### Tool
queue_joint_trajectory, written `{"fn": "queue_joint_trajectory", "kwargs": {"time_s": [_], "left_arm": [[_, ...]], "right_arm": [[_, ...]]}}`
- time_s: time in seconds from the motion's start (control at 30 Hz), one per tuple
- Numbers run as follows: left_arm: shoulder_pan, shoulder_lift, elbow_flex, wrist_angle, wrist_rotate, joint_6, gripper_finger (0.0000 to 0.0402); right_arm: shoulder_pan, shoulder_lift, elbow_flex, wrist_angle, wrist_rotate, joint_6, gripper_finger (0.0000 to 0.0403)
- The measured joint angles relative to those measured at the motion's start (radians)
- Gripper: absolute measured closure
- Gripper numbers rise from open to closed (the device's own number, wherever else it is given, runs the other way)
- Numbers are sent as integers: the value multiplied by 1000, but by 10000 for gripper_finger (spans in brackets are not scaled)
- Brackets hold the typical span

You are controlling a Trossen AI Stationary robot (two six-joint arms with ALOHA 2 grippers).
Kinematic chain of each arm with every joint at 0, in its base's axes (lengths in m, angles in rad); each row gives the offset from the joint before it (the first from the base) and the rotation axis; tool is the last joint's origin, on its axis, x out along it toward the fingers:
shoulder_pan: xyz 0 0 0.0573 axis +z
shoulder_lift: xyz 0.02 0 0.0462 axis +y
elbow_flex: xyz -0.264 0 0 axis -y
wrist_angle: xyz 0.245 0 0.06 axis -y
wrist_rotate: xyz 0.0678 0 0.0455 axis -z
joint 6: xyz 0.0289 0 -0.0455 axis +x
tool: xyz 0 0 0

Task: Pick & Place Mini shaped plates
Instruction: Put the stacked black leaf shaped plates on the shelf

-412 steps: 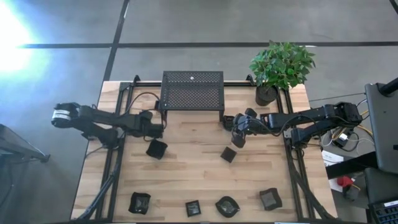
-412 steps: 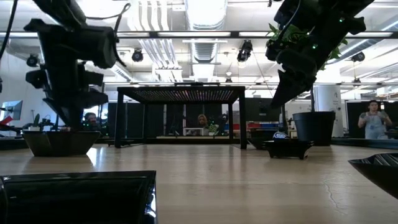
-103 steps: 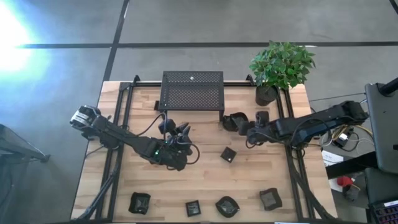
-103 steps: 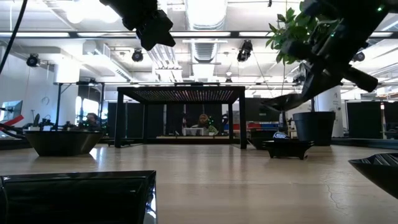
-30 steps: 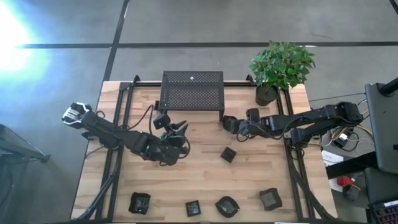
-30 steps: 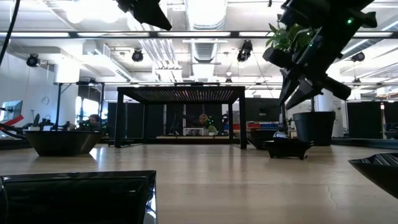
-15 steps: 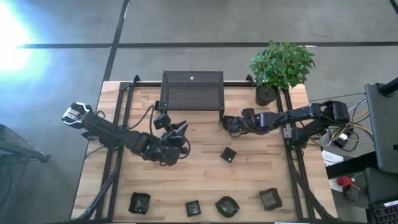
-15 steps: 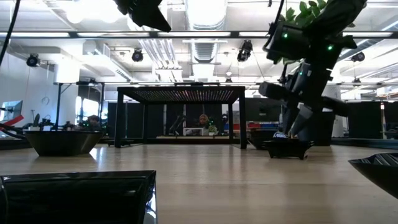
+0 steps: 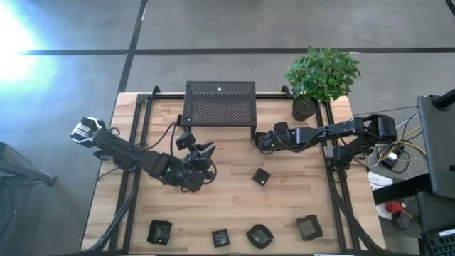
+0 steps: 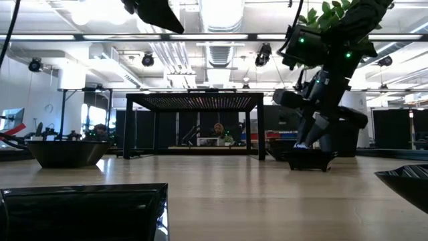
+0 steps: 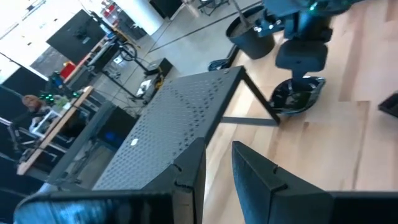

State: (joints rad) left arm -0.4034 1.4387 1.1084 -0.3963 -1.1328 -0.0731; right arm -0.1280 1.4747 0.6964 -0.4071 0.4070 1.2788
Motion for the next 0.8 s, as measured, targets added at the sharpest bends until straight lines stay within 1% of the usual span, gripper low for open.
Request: {"fn": "queue_joint_trajectory", "kwargs": {"time_s": [0.23, 0.47, 0.7, 0.8], "left_arm": [[-53, 0, -1, 0, 16, -27, 323], [-120, 0, -1, 0, 16, -53, 323], [-172, 0, -1, 0, 15, -89, 323], [-189, 0, -1, 0, 15, -106, 323]], "right_arm": [[-8, 21, -2, 3, -5, -36, 323], [-11, 62, -1, 4, -42, -39, 323], [-10, 106, -1, 29, -32, -75, 323], [-10, 113, -1, 41, -26, -100, 332]]}}
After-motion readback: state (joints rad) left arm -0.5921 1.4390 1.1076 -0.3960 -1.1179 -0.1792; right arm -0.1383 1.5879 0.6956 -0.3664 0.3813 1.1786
